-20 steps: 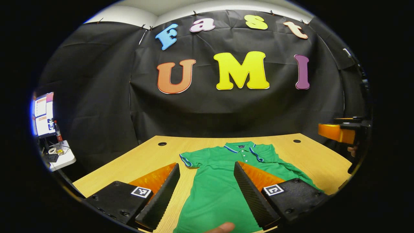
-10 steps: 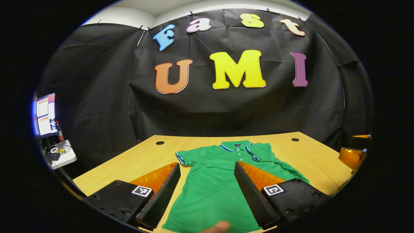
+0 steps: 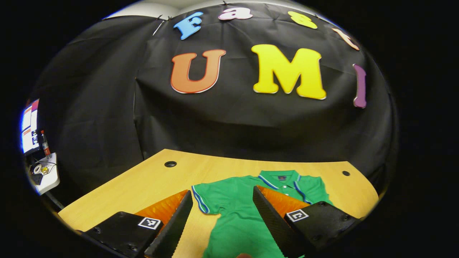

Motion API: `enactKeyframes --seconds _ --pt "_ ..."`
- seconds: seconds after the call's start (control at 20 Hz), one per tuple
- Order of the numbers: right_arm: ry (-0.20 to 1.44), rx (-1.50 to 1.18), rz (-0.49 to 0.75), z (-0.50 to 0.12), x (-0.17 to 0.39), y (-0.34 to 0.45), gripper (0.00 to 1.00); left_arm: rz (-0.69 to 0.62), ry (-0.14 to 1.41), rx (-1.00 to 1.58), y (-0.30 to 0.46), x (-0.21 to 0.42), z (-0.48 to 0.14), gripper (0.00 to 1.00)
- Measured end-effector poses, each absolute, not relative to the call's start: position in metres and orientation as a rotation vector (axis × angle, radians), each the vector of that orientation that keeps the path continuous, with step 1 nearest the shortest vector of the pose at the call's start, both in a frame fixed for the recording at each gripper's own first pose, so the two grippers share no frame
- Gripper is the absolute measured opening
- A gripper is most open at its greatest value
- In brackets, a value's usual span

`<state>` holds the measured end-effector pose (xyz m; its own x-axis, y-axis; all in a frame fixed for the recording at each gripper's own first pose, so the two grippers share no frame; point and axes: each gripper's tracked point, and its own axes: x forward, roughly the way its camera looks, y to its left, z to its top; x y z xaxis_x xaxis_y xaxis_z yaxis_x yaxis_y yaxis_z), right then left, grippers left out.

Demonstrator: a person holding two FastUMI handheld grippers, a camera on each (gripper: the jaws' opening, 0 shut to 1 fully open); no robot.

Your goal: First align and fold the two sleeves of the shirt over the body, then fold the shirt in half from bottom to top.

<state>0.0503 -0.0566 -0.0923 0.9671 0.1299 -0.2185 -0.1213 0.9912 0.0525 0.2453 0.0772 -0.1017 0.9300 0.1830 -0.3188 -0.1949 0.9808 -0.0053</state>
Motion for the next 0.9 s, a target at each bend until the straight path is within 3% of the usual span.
enactKeyframes --seconds 0.2,0.35,0.4,0.45,0.5,0.55,0.65,0.7,0.85,0.9 --pt "0.230 0.018 0.187 -0.104 0.051 -0.039 0.96 0.263 0.394 -0.046 0.129 0.317 -0.152 1.00" --pt "0.221 -0.010 0.215 -0.108 0.052 -0.031 0.96 0.333 0.449 -0.132 0.156 0.336 -0.180 1.00" --pt "0.220 -0.016 0.225 -0.111 0.052 -0.028 0.91 0.340 0.461 -0.163 0.161 0.342 -0.185 1.00" --pt "0.215 -0.015 0.231 -0.112 0.054 -0.027 0.96 0.332 0.474 -0.184 0.159 0.345 -0.191 1.00" --pt "0.213 -0.011 0.237 -0.113 0.056 -0.025 0.91 0.318 0.487 -0.197 0.156 0.346 -0.198 1.00" --pt "0.212 -0.007 0.247 -0.115 0.058 -0.023 1.00 0.301 0.505 -0.194 0.154 0.344 -0.200 1.00" --pt "0.219 0.003 0.265 -0.118 0.053 -0.026 0.91 0.293 0.540 -0.171 0.155 0.339 -0.203 1.00" --pt "0.223 0.007 0.271 -0.121 0.054 -0.025 0.96 0.288 0.547 -0.176 0.154 0.339 -0.206 1.00" --pt "0.237 0.022 0.278 -0.124 0.057 -0.024 0.96 0.305 0.574 -0.170 0.162 0.337 -0.211 1.00" --pt "0.241 0.028 0.275 -0.126 0.059 -0.024 0.96 0.304 0.587 -0.153 0.166 0.335 -0.213 0.92"
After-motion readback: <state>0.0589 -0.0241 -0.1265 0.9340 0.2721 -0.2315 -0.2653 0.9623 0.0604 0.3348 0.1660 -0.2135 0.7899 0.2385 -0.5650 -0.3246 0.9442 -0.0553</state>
